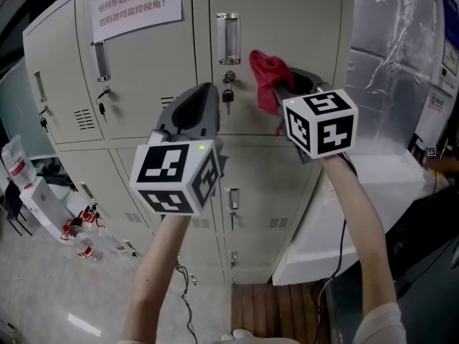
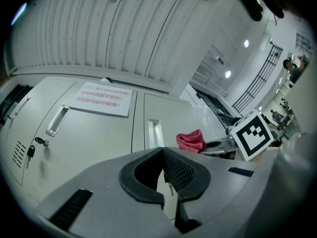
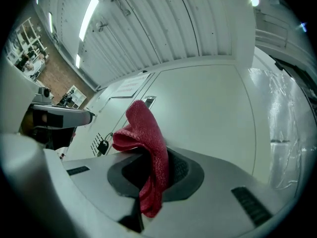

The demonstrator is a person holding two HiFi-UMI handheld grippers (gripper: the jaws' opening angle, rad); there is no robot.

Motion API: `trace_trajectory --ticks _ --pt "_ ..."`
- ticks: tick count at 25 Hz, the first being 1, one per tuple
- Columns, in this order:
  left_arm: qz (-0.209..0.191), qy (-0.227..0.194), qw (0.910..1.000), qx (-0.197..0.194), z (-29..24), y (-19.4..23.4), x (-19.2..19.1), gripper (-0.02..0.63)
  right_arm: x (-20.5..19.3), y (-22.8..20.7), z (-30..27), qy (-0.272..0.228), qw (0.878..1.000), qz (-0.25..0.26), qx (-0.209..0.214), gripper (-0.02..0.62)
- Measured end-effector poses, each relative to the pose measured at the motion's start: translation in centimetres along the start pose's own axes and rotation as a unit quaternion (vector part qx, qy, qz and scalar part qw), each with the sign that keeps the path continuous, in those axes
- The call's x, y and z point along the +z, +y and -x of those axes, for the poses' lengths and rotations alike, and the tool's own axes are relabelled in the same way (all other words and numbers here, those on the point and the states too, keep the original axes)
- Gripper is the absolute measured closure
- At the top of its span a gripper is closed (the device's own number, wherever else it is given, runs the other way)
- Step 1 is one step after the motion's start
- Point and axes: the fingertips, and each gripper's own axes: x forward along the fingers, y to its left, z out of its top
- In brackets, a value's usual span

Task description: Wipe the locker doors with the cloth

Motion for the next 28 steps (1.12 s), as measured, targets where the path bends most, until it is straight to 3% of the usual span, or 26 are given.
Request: trace_trajectory --ticks 18,28 --pt "0.001 0.003 0.9996 -0.028 -0.5 -2.4 -1.3 0.591 -3.7 -10.1 6.2 0.036 0.994 0.010 -0.102 0.568" --pt "0.001 0.002 0.9998 -0.021 0.0 -1.9 -0.9 0.591 -4.3 -11.9 7.4 0.047 0.992 0.010 -0.120 0.569"
